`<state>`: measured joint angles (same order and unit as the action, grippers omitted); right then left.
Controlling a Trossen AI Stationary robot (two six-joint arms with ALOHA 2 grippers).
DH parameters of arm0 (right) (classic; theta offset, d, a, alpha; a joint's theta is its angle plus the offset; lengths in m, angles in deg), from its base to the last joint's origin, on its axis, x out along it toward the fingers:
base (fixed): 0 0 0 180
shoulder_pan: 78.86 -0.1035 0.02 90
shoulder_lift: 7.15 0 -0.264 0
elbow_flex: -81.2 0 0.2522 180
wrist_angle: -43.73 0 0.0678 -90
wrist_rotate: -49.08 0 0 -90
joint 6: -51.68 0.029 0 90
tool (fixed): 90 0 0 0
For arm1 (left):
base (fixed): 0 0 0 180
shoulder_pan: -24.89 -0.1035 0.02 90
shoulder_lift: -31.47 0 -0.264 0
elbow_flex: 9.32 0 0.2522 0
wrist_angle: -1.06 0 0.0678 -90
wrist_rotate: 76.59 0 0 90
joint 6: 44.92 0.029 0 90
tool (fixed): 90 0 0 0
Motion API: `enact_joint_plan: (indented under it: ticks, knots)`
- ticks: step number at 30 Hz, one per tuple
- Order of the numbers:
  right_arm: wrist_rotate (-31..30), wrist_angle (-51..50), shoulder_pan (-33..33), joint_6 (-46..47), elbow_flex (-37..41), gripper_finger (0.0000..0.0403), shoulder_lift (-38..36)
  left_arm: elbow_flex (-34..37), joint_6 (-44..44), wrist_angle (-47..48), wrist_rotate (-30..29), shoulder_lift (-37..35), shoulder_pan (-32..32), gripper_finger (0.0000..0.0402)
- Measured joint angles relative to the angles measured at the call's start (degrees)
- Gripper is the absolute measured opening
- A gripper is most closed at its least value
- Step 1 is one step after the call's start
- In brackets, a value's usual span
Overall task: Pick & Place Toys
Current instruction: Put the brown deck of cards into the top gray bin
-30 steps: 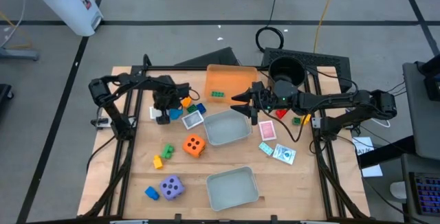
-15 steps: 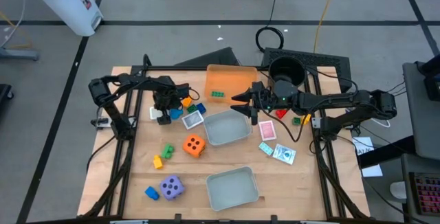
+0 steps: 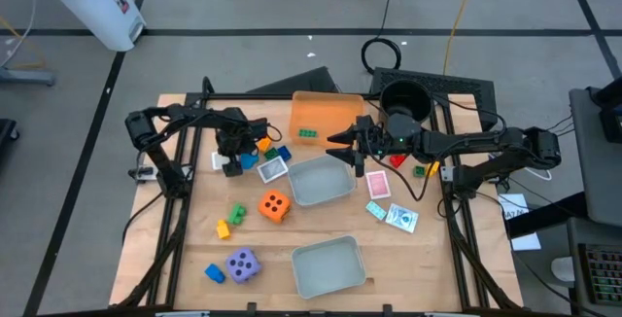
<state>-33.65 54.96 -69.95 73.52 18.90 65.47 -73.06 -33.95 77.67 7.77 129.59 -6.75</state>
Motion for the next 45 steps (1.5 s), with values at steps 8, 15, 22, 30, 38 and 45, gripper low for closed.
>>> enact_joint_plan:
  ticks: [8, 15, 22, 30, 38, 45]
  knots:
    - [0.0, 0.0, 0.0, 0.0, 0.0, 0.0210, 0.0, 0.0, 0.0, 0.3, 0.1, 0.0, 0.0, 0.0324]
    - [0.0, 0.0, 0.1, -0.7, 0.0, 0.0210, 0.0, -1.3, -1.1, 6.1, 0.1, 0.0, -0.2, 0.0304]
    - [-0.2, 0.0, 0.1, -1.7, 0.0, 0.0210, 0.0, -4.5, -2.7, 8.9, 1.6, -4.4, -0.2, 0.0302]
    - [-0.1, 4.7, 0.1, -0.2, 0.0, 0.0210, 0.0, -11.7, -10.4, 7.9, 6.3, -15.8, -0.3, 0.0316]
    - [-5.7, 18.0, 0.2, 6.1, 0.0, 0.0210, 0.0, -19.7, -22.6, -1.4, 10.6, -26.1, 1.0, 0.0305]
    - [-6.9, 14.8, 2.1, 9.2, -5.8, 0.0210, 0.6, -21.0, -30.0, -17.0, 10.3, -32.6, 4.3, 0.0314]
